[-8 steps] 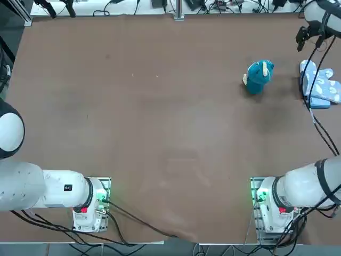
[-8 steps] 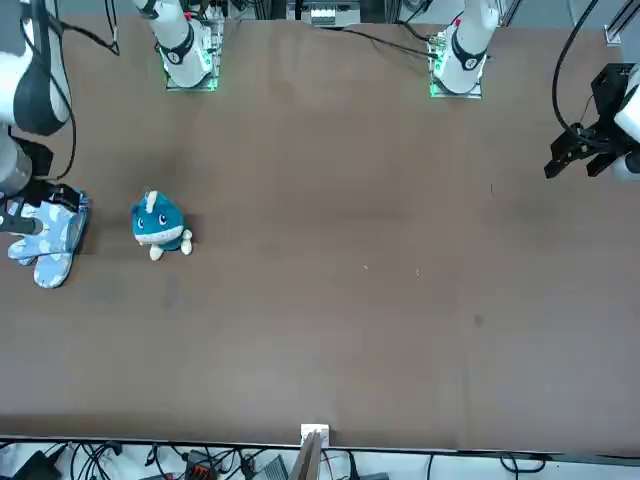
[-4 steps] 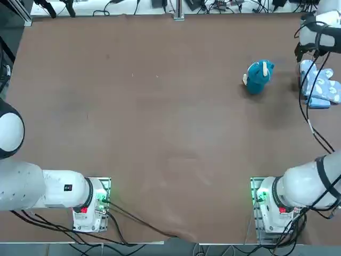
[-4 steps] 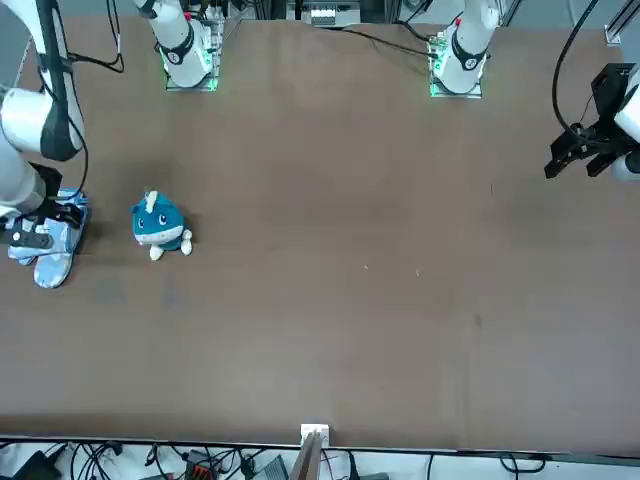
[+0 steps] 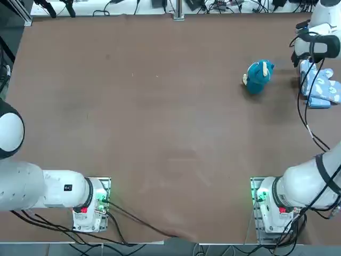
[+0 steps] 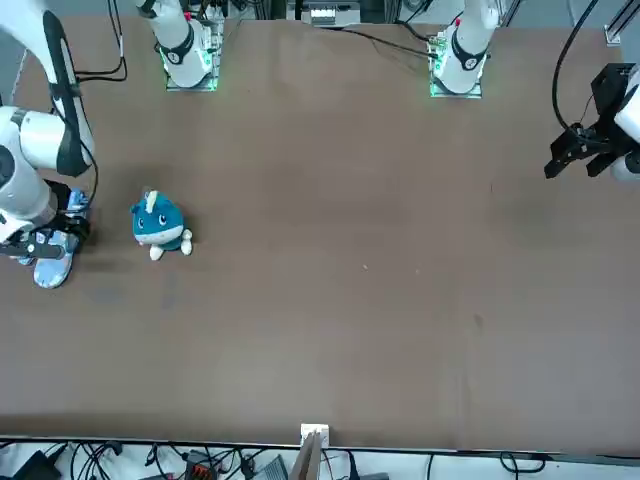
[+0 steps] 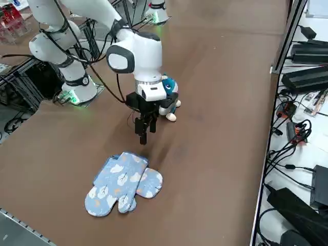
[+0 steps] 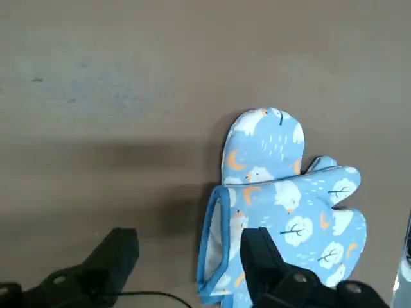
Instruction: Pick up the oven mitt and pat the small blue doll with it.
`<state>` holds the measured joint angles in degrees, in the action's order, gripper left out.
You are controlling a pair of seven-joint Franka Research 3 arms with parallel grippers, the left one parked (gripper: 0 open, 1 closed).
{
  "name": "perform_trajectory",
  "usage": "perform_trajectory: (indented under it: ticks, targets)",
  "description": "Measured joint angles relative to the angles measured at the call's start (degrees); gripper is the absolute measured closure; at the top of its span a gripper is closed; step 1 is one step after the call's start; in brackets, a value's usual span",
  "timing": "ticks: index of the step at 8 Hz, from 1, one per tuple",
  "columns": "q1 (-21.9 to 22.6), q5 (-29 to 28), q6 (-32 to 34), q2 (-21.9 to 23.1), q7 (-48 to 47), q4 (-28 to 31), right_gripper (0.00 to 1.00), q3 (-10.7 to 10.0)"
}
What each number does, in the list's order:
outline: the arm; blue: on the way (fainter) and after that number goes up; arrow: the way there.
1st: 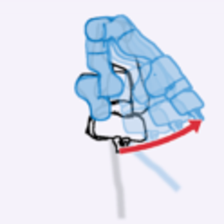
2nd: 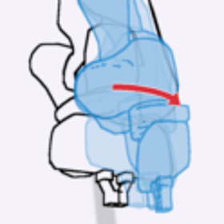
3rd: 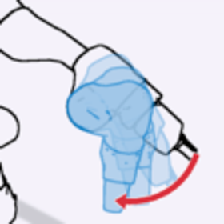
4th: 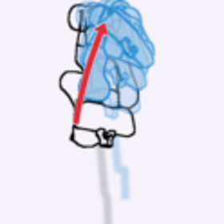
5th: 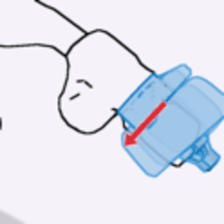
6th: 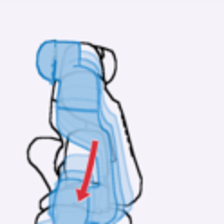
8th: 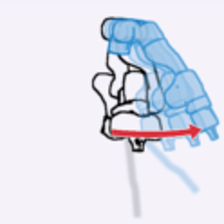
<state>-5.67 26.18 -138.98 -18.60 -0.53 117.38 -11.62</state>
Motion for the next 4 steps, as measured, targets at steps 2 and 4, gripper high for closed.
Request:
perform_trajectory:
  ticks: [2,4]
  targets:
    - [-1.23,4.06,-0.97,-2.13,-2.0,0.04,0.07,-0.06]
    - [-1.87,9.06,-1.33,-4.09,-7.75,0.07,0.08,-0.31]
